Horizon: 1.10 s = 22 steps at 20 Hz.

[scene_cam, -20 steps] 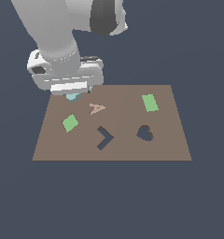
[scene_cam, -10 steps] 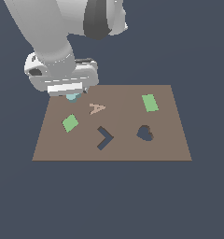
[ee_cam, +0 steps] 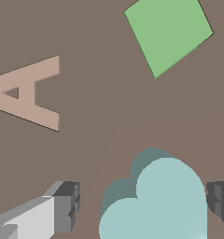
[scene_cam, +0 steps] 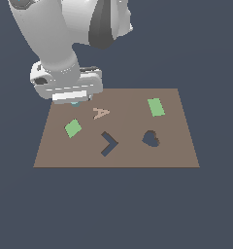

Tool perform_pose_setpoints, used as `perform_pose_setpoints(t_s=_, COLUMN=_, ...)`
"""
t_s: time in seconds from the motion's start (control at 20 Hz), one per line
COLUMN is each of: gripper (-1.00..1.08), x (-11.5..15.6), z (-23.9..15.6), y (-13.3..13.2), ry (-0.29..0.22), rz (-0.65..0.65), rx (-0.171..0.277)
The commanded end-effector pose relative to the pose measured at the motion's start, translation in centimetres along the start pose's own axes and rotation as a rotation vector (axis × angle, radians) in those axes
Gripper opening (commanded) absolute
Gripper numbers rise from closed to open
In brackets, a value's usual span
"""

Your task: Insert a designated object into the corresponding slot on a board.

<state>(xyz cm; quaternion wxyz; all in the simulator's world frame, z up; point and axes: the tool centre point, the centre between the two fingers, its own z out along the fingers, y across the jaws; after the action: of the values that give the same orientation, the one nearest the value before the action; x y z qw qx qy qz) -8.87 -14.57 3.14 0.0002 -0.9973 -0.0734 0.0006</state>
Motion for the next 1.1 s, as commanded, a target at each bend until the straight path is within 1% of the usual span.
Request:
perform_pose_setpoints(t_s=0.0, gripper=-1.0, x=0.0, z=0.2, y=0.0, ry=0.001, rz=0.0, rx=0.0)
perform_pose_setpoints(t_s=0.65, gripper=-1.0, x=0.1, z=0.1, y=0.0, ry=0.001, rz=-0.003, rx=-0.001)
perform_pose_setpoints(t_s=0.85, gripper=-1.0, x=0.9, z=0.0, y=-0.4, ry=0.001, rz=-0.029, rx=-0.001)
perform_pose_setpoints(t_s=1.05, gripper=-1.0, x=2.6, z=0.0, y=-1.3, ry=0.001, rz=-0.082, rx=-0.001)
